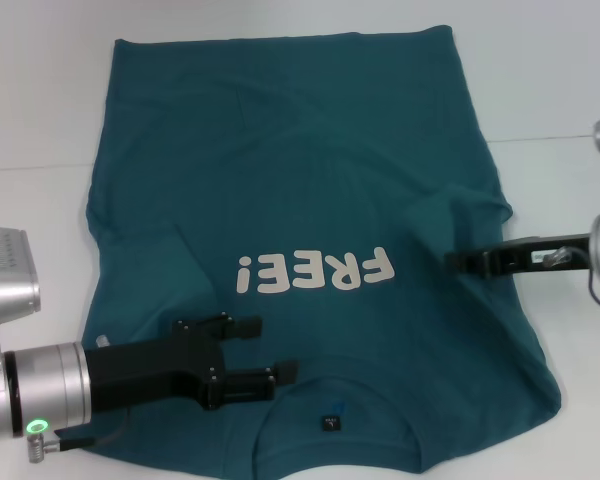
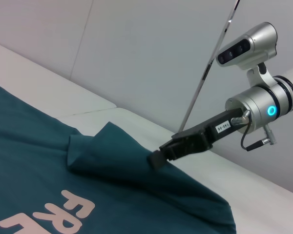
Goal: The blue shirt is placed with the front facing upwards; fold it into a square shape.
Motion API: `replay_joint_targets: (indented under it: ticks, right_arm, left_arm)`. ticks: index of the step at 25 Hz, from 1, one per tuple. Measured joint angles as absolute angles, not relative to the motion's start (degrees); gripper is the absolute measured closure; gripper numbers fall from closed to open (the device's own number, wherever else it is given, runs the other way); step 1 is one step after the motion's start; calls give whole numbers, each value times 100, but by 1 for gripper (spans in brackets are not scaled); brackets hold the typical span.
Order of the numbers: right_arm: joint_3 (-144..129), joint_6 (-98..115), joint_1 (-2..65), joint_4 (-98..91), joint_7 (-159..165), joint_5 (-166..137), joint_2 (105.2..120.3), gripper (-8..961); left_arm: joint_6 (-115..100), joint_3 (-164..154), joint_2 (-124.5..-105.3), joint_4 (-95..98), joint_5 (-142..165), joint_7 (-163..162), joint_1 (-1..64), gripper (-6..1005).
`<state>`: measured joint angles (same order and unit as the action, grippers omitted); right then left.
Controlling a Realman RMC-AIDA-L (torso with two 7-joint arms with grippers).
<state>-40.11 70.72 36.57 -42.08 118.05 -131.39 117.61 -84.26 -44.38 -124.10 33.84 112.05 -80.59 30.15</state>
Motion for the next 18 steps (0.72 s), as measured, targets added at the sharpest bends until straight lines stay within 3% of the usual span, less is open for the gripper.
replay_joint_targets:
  ticks: [8,12,18]
  right_arm:
    - [-4357,7377,3727,-4219,11748,-13111,11801,909]
    - [-4306,7645,3620,-4245,11503,-12624,11732,889]
    - [-4292,7668,3446,-4246,11245,-12203,11671,641]
  left_arm:
    - [-8421,-4439,-12410,3384,11205,-8059,3035,122]
    - [-8420,-4425,-12408,3384,11205,-8058,3042,122]
    - [-8420,-4408,-12401,3399,11205,-8059,3042,122]
